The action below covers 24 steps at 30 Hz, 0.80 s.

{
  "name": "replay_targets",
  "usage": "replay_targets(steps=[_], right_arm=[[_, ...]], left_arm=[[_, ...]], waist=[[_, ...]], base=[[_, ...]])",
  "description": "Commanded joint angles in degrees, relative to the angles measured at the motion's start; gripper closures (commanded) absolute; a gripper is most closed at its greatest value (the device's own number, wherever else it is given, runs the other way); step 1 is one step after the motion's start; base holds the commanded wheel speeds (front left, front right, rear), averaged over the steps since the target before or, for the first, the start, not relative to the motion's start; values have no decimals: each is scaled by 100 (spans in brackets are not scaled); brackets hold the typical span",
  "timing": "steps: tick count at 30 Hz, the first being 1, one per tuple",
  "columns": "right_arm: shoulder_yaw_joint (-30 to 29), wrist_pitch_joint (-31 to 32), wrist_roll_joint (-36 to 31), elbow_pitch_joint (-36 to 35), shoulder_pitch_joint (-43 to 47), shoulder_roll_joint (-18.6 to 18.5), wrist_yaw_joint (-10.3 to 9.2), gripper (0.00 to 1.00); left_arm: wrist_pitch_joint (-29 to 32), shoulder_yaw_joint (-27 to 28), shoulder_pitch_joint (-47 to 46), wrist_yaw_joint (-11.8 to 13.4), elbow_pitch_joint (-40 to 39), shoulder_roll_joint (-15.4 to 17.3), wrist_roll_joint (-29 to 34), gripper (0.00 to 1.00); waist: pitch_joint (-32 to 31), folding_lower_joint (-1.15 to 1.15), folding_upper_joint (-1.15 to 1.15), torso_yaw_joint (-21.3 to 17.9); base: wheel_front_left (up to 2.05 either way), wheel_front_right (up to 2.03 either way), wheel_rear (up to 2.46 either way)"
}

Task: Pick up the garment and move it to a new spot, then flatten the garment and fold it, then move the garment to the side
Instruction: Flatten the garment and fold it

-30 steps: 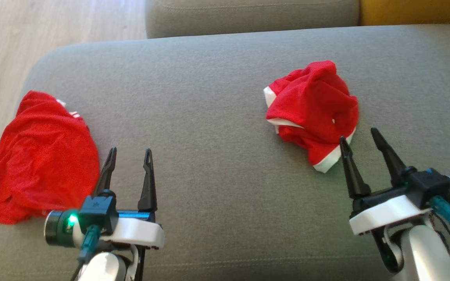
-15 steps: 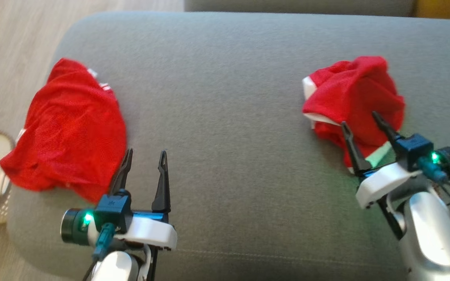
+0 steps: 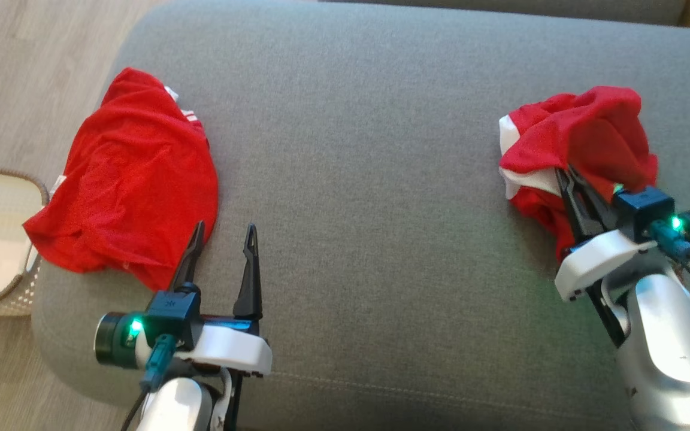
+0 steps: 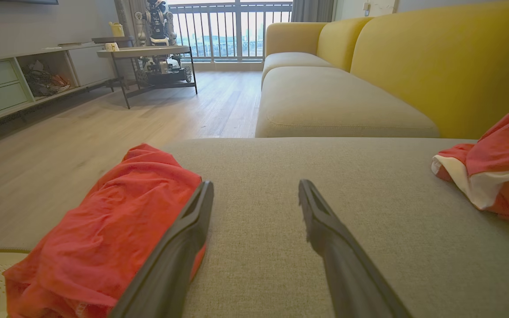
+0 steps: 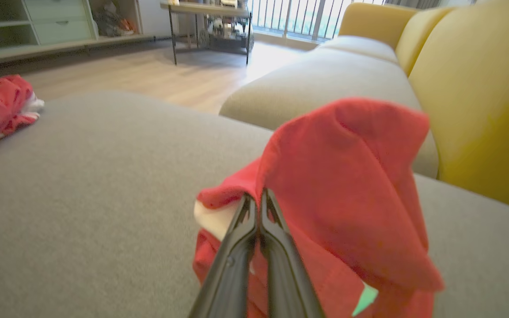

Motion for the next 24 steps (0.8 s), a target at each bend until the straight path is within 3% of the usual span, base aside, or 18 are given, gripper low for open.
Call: replay_targets(steps=[1, 9, 14, 19, 24], right_arm=[[133, -107, 20, -340, -234, 28, -2, 100], [523, 50, -21, -1125, -620, -18, -2, 100], [1060, 465, 102, -1409, -1529, -406, -2, 100], [1383, 701, 184, -999, -2938, -1003, -2, 100], [1360, 565, -178, -192, -4181, -1560, -2, 100]], left_arm=[[-30, 232, -156, -22, -150, -22, 18, 0], [-30, 332, -4, -127, -78, -32, -35, 0], [-30, 380, 81, -209, -40, -36, -82, 0], [-30, 342, 161, -220, -30, -38, -194, 0], [-30, 284, 244, -163, -36, -39, -307, 0]], waist=[[-98, -1, 0, -27], [-481, -1, 0, -198], [-741, -1, 0, -246], [-918, -1, 0, -160], [-962, -1, 0, 41]], base=[[0, 0, 0], [0, 0, 0], [0, 0, 0], [0, 0, 0], [0, 0, 0]])
